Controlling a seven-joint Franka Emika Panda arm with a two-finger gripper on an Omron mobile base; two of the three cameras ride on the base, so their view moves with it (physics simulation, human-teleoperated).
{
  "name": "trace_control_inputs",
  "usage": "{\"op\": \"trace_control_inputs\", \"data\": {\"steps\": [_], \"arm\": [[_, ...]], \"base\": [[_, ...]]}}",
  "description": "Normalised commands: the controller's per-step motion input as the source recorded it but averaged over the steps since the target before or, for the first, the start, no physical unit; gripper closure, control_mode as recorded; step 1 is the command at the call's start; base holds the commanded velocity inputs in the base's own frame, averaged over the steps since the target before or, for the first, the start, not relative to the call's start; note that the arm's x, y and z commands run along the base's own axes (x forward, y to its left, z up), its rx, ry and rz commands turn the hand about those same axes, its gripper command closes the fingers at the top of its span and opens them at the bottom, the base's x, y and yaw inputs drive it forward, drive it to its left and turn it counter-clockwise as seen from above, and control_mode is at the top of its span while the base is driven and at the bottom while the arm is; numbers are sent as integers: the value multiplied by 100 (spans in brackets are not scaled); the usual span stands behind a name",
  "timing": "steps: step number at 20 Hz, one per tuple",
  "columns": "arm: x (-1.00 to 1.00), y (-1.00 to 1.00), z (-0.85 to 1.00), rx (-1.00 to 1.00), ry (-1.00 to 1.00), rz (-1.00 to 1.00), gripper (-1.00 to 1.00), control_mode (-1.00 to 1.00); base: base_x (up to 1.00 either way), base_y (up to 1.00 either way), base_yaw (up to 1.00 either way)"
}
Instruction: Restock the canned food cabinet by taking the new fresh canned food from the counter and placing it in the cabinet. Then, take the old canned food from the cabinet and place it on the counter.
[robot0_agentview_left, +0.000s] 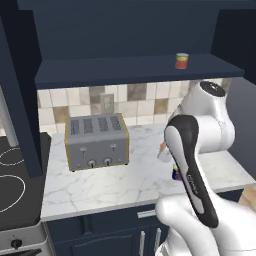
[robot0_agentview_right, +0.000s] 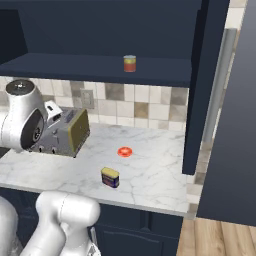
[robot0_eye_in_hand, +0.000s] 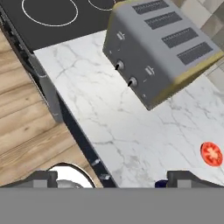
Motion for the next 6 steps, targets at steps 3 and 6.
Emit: {"op": "trace_control_inputs", "data": {"steps": [3,6], "arm": [[-12,72,100,-22,-1,0,-100,-100],[-20,48,100,-16,-1,0,-100,-100]], "base": [[0,0,0],[0,0,0]]}}
